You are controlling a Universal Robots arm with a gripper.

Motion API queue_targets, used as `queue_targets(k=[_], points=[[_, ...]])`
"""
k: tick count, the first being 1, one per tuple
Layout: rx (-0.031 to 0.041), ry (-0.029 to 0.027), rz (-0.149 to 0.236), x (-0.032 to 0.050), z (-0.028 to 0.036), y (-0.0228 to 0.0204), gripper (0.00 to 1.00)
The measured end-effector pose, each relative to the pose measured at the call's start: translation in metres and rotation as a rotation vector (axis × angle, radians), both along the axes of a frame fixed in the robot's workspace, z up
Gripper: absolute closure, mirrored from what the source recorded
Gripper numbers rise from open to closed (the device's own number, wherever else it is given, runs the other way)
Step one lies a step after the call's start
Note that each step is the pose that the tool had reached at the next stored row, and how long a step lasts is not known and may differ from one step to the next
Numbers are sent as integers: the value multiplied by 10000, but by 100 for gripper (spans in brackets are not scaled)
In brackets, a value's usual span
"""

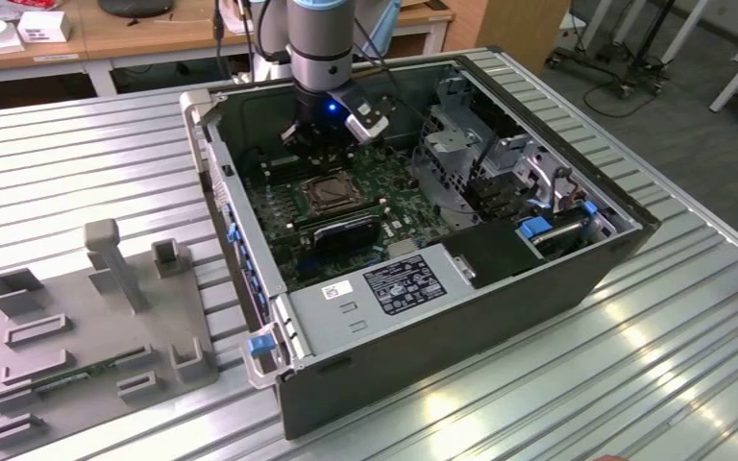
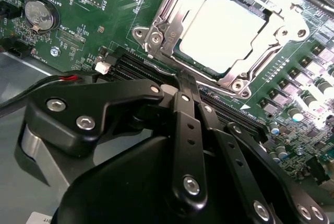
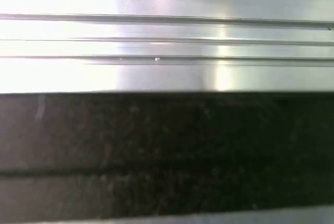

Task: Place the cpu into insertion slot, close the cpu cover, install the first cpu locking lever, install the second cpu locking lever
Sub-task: 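Install the first cpu locking lever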

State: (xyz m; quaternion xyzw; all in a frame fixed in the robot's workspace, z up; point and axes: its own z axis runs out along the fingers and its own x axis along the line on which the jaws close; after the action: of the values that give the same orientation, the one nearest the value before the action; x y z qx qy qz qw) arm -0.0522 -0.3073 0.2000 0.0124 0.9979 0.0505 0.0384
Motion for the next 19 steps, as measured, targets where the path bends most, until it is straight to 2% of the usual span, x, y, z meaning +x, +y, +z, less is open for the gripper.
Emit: queue_targets(k=[10,19], points=[[1,-1,-1,0,0,26,89],[1,0,-1,0,0,28,89]])
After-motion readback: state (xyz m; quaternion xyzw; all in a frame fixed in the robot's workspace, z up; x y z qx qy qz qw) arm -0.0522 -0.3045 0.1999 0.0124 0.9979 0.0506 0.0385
